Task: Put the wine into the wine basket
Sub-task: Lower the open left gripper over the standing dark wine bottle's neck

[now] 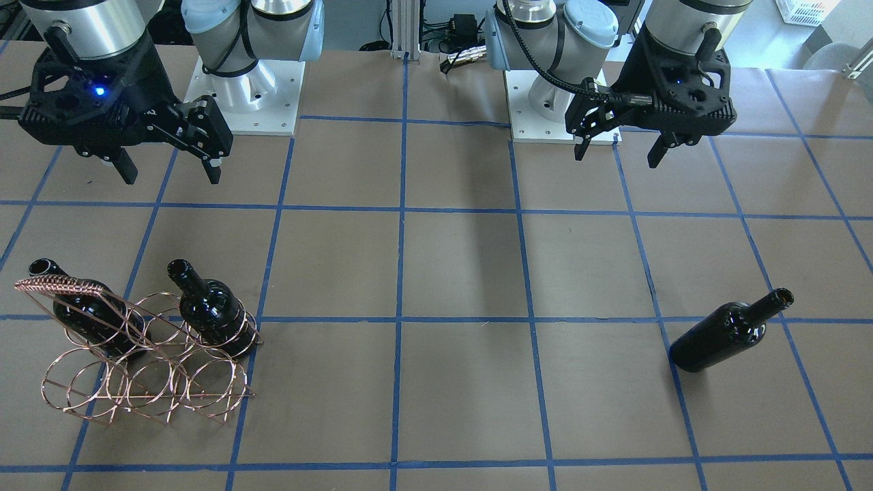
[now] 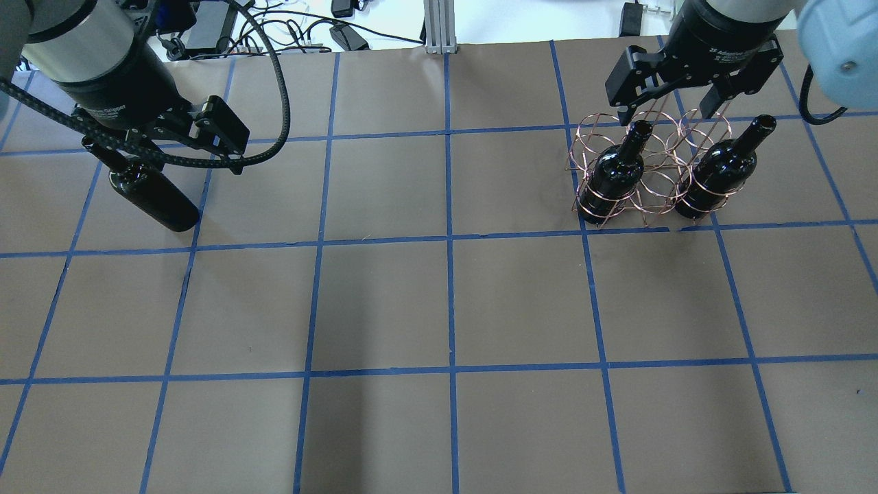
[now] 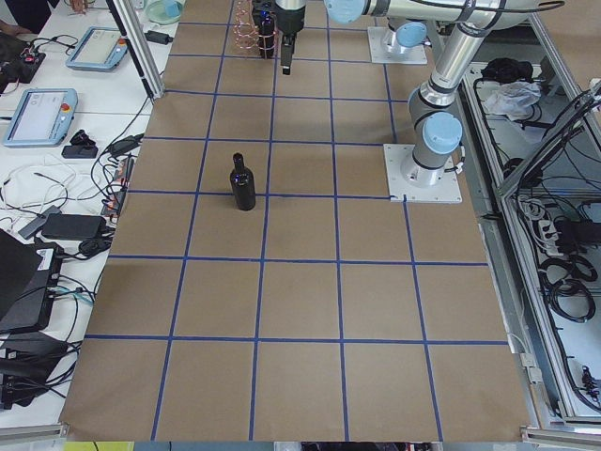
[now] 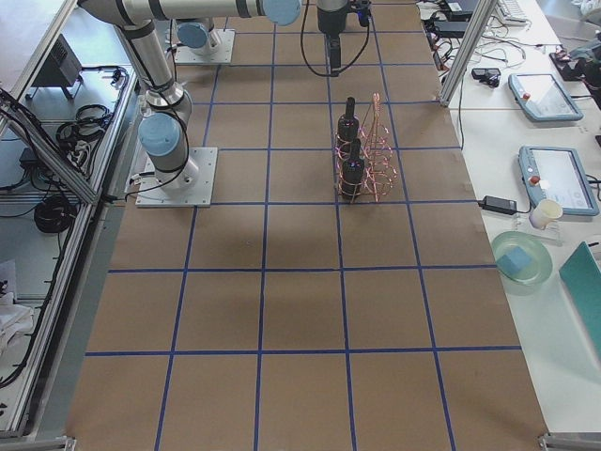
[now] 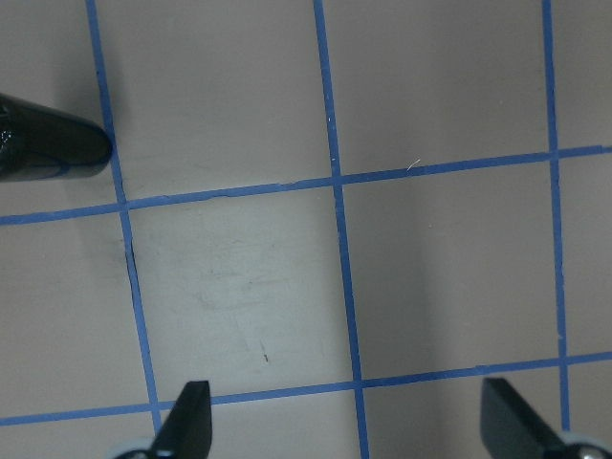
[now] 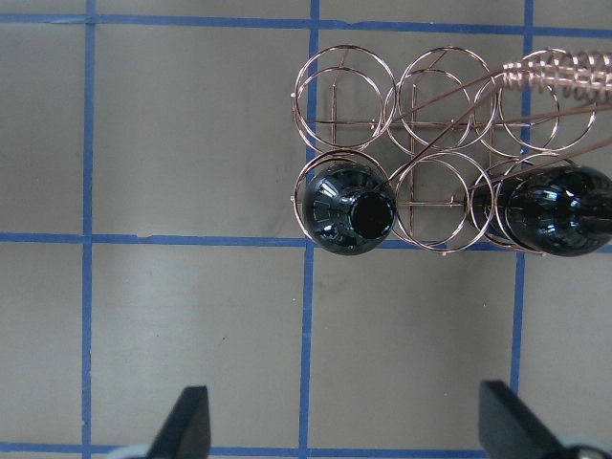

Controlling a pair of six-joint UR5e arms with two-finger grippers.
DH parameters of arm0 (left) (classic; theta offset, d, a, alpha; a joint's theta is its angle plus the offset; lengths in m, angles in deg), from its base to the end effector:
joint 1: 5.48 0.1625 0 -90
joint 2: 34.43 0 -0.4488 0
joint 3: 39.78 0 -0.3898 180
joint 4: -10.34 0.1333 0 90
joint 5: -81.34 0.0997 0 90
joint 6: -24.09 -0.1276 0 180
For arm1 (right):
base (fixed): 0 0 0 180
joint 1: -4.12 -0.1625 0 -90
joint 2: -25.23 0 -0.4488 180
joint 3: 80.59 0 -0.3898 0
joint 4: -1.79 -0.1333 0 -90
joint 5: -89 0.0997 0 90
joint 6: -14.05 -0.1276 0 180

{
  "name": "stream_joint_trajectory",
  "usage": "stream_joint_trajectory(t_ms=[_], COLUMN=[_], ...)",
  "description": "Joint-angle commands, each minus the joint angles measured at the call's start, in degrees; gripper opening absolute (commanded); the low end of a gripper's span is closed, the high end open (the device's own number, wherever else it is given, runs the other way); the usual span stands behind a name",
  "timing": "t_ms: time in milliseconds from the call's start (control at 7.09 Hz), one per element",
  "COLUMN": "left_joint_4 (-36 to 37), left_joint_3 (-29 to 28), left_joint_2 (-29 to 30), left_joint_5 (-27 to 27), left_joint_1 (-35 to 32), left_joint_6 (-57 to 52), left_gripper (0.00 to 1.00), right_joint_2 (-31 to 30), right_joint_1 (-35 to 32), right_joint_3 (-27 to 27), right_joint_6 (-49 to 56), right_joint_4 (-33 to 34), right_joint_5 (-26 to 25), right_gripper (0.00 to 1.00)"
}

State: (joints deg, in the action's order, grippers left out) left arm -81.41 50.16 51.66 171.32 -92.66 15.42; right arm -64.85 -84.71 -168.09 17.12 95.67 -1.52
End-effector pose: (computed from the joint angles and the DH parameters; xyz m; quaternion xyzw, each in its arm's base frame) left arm -0.1104 -0.4688 0.5136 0.0510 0.9985 -0.0193 0.0018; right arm 0.1219 -0.5048 0.5133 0.0163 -0.9983 0.0561 0.0066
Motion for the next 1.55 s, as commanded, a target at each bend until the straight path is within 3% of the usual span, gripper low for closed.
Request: stream_joint_trajectory(t_ms=[0, 705, 846, 1128, 1410], left_joint_4=[0.0, 0.0, 0.1, 0.4, 6.2], left_joint_3=[0.4, -0.5, -0.8, -2.6, -4.8], left_joint_2=[0.8, 0.7, 0.8, 2.7, 6.4], left_joint_5=[-0.1, 0.5, 0.6, 0.5, -0.3], left_joint_1=[0.3, 1.2, 3.6, 11.7, 16.1], left_joint_6=[-1.4, -1.9, -2.2, -13.3, -17.2], left_gripper=[1.0, 1.0, 1.0, 1.0, 1.0], right_joint_2=[0.0, 0.0, 0.0, 0.0, 0.0], right_joint_1=[0.0, 0.1, 0.1, 0.1, 0.1], right_joint_3=[0.0, 0.0, 0.0, 0.0, 0.0], right_joint_6=[0.0, 0.1, 0.0, 0.0, 0.0], right_joint_4=[0.1, 0.1, 0.1, 0.0, 0.1], right_joint_5=[0.1, 0.0, 0.0, 0.0, 0.0], right_gripper=[1.0, 1.0, 1.0, 1.0, 1.0])
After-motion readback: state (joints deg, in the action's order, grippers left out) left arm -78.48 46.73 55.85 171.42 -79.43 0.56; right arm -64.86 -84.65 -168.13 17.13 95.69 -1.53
